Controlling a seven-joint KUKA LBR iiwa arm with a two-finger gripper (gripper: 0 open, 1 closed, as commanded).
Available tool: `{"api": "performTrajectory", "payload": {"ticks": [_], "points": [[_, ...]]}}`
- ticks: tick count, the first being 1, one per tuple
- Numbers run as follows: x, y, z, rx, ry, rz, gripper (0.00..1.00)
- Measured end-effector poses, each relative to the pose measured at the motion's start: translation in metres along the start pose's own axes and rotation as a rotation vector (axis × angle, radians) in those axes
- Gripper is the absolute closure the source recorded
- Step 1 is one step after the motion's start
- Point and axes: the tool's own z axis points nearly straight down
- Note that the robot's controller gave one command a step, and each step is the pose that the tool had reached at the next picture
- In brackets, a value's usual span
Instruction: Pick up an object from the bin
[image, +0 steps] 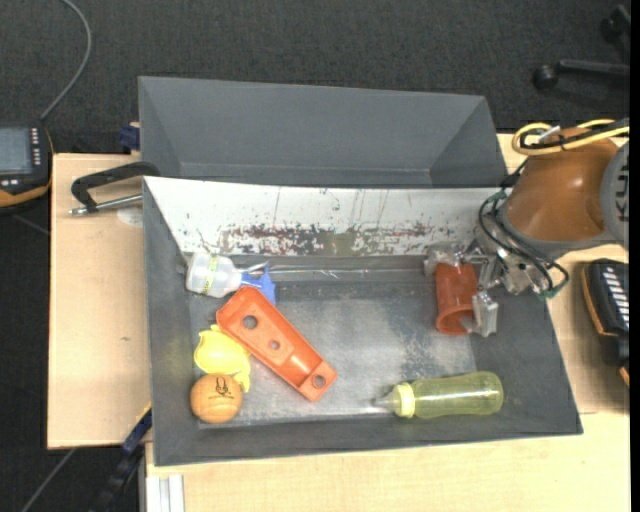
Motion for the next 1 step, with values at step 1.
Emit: {"api": "performTrajectory", "payload": {"ticks": [1], "points": [[-0.0011, -0.0004, -0.0003, 0.001, -0.005, 0.009, 0.0]]}}
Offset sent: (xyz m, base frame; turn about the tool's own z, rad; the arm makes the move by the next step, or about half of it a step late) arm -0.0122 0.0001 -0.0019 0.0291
